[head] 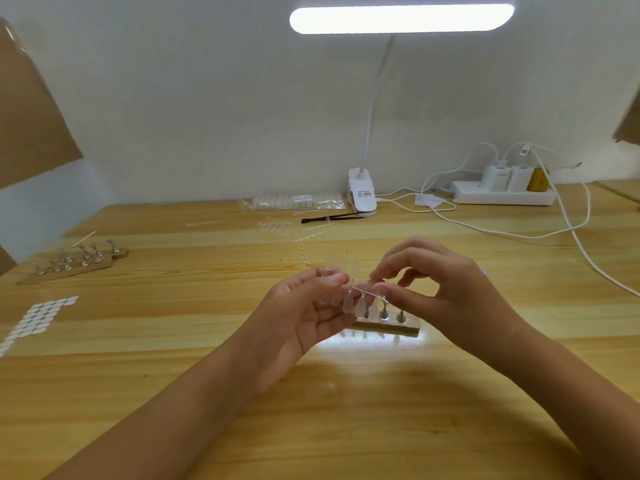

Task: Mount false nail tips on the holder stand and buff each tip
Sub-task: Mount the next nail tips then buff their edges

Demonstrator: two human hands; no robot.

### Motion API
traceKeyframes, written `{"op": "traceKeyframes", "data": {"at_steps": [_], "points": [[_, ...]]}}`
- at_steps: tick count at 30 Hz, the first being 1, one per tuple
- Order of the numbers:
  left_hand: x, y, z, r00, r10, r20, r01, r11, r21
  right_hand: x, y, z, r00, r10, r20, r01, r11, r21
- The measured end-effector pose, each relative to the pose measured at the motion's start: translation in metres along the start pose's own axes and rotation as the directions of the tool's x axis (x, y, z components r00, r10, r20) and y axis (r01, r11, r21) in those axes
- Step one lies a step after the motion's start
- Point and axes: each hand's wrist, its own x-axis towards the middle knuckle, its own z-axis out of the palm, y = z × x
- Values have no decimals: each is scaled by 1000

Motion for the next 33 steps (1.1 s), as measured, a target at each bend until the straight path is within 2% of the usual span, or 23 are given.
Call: {"op": "traceKeyframes", "data": {"at_steps": [4,7,11,16,25,30,33], "points": [[0,1,0,1000,-18,-4,18,1000,3,1,1,-4,999,-11,41,12,1000,-25],[-1,1,0,998,-29,47,27,999,32,1,4,-6,998,-33,49,35,998,-54],[-1,4,-3,990,-14,140,12,1000,17,1,16,-9,997,70,-16,-69,996,59],[4,6,-7,999,32,31,-31,998,-49,-4,35,-6,979,196,55,-198,979,39],[6,8,-15,997,31,-73,-41,990,-133,-6,40,0,969,202,140,-198,979,-41],[7,5,-16,996,72,-49,-73,997,-22,-6,37,-1,961,209,181,-187,973,-133],[7,1,-15,988,107,-107,-96,990,106,-5,33,-1,955,222,195,-186,964,-187]]}}
